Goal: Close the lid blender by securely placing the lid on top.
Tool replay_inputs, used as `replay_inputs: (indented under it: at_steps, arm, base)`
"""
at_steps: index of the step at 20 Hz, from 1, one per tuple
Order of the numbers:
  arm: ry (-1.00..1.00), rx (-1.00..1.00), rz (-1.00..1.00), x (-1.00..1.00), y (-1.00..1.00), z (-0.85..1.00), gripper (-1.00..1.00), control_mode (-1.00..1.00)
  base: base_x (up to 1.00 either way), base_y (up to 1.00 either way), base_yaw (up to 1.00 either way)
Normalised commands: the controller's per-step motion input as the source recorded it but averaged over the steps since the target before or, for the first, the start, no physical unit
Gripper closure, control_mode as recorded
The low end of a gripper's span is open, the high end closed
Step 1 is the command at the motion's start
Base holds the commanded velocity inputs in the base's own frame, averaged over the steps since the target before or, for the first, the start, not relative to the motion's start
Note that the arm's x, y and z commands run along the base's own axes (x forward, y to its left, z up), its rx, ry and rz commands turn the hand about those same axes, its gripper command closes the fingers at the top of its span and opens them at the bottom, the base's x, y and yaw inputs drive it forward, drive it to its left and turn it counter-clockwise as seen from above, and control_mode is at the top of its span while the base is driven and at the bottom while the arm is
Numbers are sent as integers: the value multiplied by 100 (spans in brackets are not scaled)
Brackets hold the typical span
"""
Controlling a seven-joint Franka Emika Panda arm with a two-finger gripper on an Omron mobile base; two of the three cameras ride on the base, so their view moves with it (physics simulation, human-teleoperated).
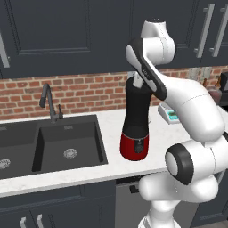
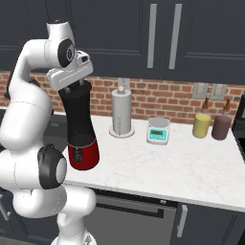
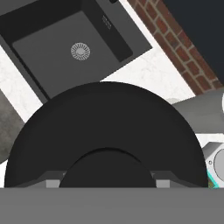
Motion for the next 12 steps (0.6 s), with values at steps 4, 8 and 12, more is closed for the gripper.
replay_inputs:
  at_steps: [4, 8, 12]
  arm:
    - [0, 0, 1, 0, 3, -34, 100, -100]
    - [0, 0, 2, 0, 5, -44, -100, -100]
    - [0, 0, 2, 0, 5, -43, -100, -100]
  base:
    - [0, 0, 0]
    - [0, 0, 0]
    - [0, 0, 0]
